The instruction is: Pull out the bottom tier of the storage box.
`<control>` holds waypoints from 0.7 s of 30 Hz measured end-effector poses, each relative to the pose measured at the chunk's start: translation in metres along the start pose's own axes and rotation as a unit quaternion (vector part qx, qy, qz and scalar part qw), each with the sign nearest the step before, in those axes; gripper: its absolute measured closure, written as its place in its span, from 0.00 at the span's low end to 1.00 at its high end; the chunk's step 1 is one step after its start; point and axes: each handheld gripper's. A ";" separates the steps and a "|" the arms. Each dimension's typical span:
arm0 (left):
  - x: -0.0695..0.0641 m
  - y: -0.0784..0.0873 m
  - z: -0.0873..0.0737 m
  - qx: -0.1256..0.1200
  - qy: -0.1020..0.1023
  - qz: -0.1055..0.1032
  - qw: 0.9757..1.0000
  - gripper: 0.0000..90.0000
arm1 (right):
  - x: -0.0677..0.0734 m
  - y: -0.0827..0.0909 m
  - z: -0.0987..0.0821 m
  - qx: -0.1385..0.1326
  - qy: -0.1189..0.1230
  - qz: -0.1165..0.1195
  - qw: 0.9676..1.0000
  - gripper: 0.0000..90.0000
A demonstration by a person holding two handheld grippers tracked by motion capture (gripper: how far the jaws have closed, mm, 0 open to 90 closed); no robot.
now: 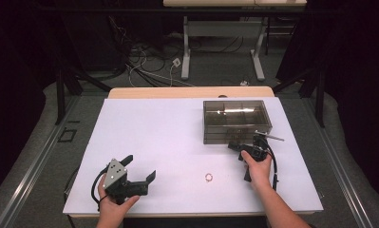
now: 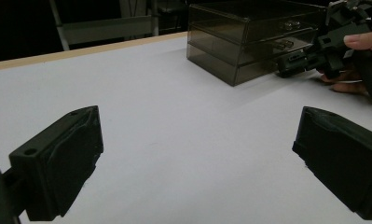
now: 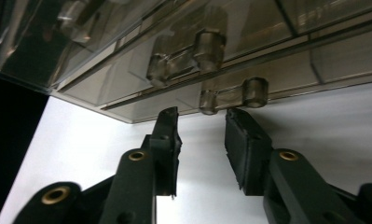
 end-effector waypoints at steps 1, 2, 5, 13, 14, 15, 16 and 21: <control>0.000 0.000 0.000 0.000 0.000 0.000 1.000 0.02 | 0.000 0.000 0.000 -0.002 -0.004 0.002 1.000 0.75; 0.000 0.000 0.000 0.000 0.000 0.001 1.000 0.02 | 0.000 -0.001 0.000 -0.004 -0.005 0.002 1.000 0.75; 0.000 0.000 -0.001 0.000 0.002 0.001 1.000 0.02 | -0.002 -0.001 0.000 -0.007 -0.005 -0.002 1.000 0.76; 0.000 0.000 -0.001 0.003 -0.001 0.005 1.000 0.02 | -0.006 -0.003 0.001 -0.010 -0.021 0.006 1.000 0.81; 0.000 0.000 -0.001 0.003 0.000 0.005 1.000 0.02 | -0.006 -0.003 0.001 -0.009 -0.021 0.006 1.000 0.82; 0.000 0.001 -0.001 0.002 0.000 0.005 1.000 0.02 | -0.006 -0.003 0.001 -0.004 -0.028 0.004 1.000 0.83; 0.000 0.001 -0.002 0.002 0.002 0.004 1.000 0.02 | -0.006 -0.004 0.002 -0.006 -0.030 0.002 1.000 0.83; 0.000 0.001 -0.002 0.004 0.001 0.005 1.000 0.02 | -0.008 -0.006 0.002 -0.011 -0.039 0.011 0.999 0.85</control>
Point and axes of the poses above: each handheld gripper's, and its own axes: y roughly backward along the jaws, z roughly out of its top, x roughly to its left, and after that the axes turned 5 degrees about -z, right-handed
